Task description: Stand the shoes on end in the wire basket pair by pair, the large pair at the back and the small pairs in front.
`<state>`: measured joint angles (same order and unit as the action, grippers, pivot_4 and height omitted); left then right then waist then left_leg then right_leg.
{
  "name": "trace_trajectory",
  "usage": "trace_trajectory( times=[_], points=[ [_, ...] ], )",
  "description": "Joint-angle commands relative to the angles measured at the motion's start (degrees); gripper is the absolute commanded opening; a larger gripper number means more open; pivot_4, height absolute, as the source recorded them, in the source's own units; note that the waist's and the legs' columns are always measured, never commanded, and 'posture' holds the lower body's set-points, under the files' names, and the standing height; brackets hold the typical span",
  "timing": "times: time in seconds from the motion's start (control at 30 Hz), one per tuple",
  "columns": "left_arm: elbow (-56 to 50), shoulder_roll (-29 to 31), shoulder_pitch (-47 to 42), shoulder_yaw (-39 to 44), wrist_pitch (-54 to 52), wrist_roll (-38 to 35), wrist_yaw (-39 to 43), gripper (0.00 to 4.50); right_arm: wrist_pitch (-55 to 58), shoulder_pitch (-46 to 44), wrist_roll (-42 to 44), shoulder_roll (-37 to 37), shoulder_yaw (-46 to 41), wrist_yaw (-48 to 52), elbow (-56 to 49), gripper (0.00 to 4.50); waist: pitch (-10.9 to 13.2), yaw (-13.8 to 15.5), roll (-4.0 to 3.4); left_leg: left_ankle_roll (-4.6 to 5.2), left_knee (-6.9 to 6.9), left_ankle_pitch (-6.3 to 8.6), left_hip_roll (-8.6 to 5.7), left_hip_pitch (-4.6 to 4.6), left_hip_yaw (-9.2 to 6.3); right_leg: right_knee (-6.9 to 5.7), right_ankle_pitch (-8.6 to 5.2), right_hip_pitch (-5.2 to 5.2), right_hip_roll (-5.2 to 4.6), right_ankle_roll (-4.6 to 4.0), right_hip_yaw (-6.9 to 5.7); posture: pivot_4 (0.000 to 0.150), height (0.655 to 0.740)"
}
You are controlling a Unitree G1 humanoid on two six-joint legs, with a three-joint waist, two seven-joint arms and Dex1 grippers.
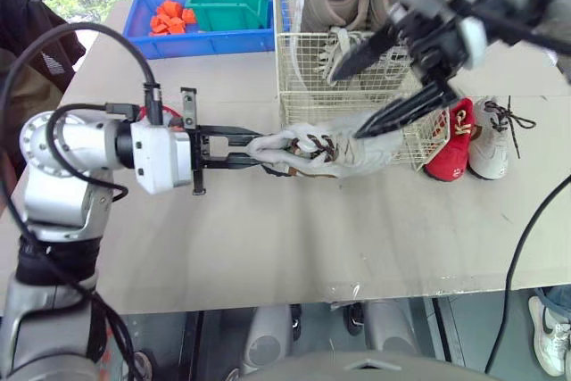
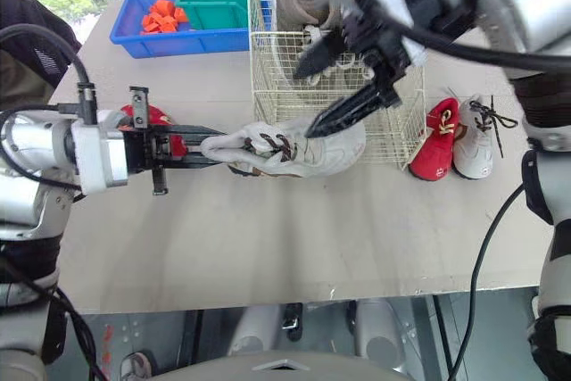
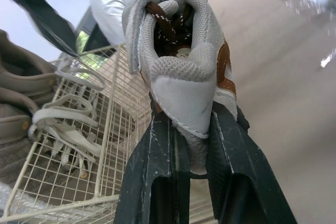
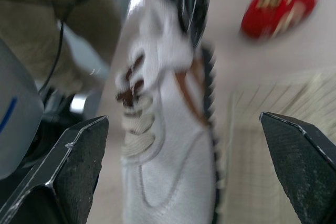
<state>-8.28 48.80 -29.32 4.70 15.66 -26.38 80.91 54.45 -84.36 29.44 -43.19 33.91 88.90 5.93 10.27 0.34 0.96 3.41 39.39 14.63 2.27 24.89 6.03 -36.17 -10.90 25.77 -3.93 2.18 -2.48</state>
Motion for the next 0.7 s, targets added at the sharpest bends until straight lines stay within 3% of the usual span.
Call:
trace_trajectory(
  times=[0.03,0.1,0.23,0.33,0.4,0.43,0.47,0.57,0.63,0.67,0.7],
  points=[
    [2.21,-0.67,-3.36,-0.40,4.93,1.08,1.51,0.20,-1.90,-1.55,-5.98,0.81,3.10,1.72,1.23,3.99,0.00,0.03,0.00,0.00,0.00,0.00,0.00,0.00,0.02,0.00,0.00,0.00,0.00,0.01,0.00,0.150,0.7400],
    [3.40,-1.01,-4.30,-0.72,6.68,1.37,2.15,0.19,-2.39,-1.66,-7.88,1.65,4.25,2.34,2.57,3.30,0.00,0.12,-0.01,0.01,-0.01,0.01,0.00,0.02,0.03,0.01,-0.01,0.02,0.00,0.02,-0.02,0.150,0.7400],
    [5.23,-1.60,-5.17,-0.38,10.58,2.63,1.70,0.19,-1.15,-1.78,-8.73,2.37,3.88,3.42,3.43,1.14,0.01,0.11,-0.01,0.00,-0.02,0.00,0.02,0.01,0.02,-0.02,-0.01,0.03,0.01,0.02,-0.04,0.150,0.7400],
    [4.54,-0.82,-4.04,1.82,8.02,0.11,0.07,0.19,-1.00,-0.17,-7.00,1.53,1.05,3.59,1.62,0.52,0.01,0.13,-0.01,0.00,0.00,0.00,0.02,-0.01,0.02,-0.09,-0.01,0.03,0.01,0.02,-0.05,0.150,0.7400],
    [2.32,0.19,-1.87,4.33,0.21,-3.83,-3.68,1.21,0.61,0.87,-4.90,1.50,-2.50,2.87,1.03,0.12,0.01,0.03,-0.01,0.00,0.02,0.00,0.04,-0.02,0.01,-0.16,-0.01,0.03,0.00,0.02,-0.05,0.150,0.7400],
    [0.83,0.54,-0.73,6.08,-5.50,-6.41,-7.56,1.48,2.22,1.44,-3.33,1.59,-4.73,2.13,0.71,0.11,0.01,-0.02,0.00,0.00,0.02,0.00,0.07,-0.03,-0.01,-0.18,-0.01,0.03,-0.01,0.02,-0.04,0.150,0.7400],
    [-1.04,1.37,1.06,8.12,-13.69,-10.68,-12.56,1.74,4.49,2.27,-1.37,1.82,-7.51,1.06,0.42,0.09,0.01,-0.14,0.00,0.00,0.02,0.00,0.11,-0.03,-0.06,-0.19,-0.01,0.03,-0.01,0.02,-0.05,0.150,0.7400],
    [-6.13,2.71,6.80,15.85,-34.59,-26.73,-28.70,3.25,10.04,6.58,3.19,3.17,-16.02,-4.35,-2.80,0.06,0.01,-0.78,0.02,0.00,0.03,0.00,0.25,-0.08,-0.38,-0.28,-0.02,0.02,-0.05,0.04,-0.02,0.150,0.7400],
    [-9.44,2.61,11.60,20.86,-42.76,-35.06,-36.15,4.18,12.85,10.10,5.60,4.56,-20.91,-8.80,-5.97,0.05,0.01,-1.09,0.02,-0.01,0.02,0.00,0.27,-0.14,-0.45,-0.42,-0.03,0.00,-0.10,0.07,-0.03,0.150,0.7400],
    [-11.31,2.20,14.84,23.25,-46.53,-40.90,-40.18,4.50,13.98,12.10,6.68,5.77,-23.43,-11.63,-7.47,0.04,0.01,-1.31,0.02,-0.01,0.02,0.00,0.28,-0.17,-0.47,-0.46,-0.04,0.00,-0.10,0.07,-0.04,0.150,0.7400],
    [-13.26,1.61,18.01,25.38,-49.46,-46.05,-43.36,4.50,15.16,13.82,7.88,7.23,-25.98,-14.43,-8.87,0.04,-0.01,-1.48,0.05,-0.03,0.02,-0.01,0.28,-0.21,-0.46,-0.54,-0.04,0.00,-0.10,0.08,-0.02,0.150,0.7400]
  ],
)
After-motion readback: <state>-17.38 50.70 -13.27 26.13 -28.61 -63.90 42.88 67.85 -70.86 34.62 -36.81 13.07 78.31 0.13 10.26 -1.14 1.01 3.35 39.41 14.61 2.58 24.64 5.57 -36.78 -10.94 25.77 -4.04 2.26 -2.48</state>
